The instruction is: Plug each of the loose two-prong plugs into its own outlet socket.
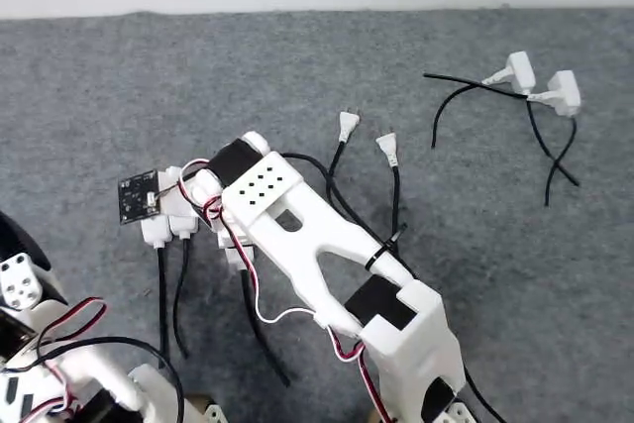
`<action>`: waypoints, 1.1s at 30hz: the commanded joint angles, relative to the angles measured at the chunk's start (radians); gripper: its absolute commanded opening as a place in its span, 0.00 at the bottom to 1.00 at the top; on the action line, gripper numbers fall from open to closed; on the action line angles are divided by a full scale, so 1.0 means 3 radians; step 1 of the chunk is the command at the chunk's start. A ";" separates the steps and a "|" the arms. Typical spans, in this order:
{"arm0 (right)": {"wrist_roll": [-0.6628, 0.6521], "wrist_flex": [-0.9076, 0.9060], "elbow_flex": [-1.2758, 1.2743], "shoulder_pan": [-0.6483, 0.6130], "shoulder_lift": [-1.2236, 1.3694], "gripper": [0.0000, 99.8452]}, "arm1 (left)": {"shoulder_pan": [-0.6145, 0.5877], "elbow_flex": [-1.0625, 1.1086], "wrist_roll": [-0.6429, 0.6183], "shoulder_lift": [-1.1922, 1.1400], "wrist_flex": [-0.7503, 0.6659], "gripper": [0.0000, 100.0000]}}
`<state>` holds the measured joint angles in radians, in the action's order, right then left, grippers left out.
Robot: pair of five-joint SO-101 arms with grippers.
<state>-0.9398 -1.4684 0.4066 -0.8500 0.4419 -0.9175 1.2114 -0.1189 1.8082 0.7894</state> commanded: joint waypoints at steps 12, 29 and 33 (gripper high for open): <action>-0.0348 0.0049 0.0184 -0.0013 -0.0038 0.01 | -0.0015 -0.0187 -0.0041 0.0056 -0.0072 0.25; -0.0322 -0.0059 0.0696 0.0023 0.0488 0.01 | -0.0010 -0.0197 -0.0041 0.0061 0.0015 0.25; -0.0251 -0.0161 0.0696 0.0049 0.0294 0.01 | -0.0005 -0.0197 -0.0041 0.0061 0.0005 0.25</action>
<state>-1.0365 -1.4822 0.5861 -0.8516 0.5892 -0.9175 1.2114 -0.1189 1.8082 0.7894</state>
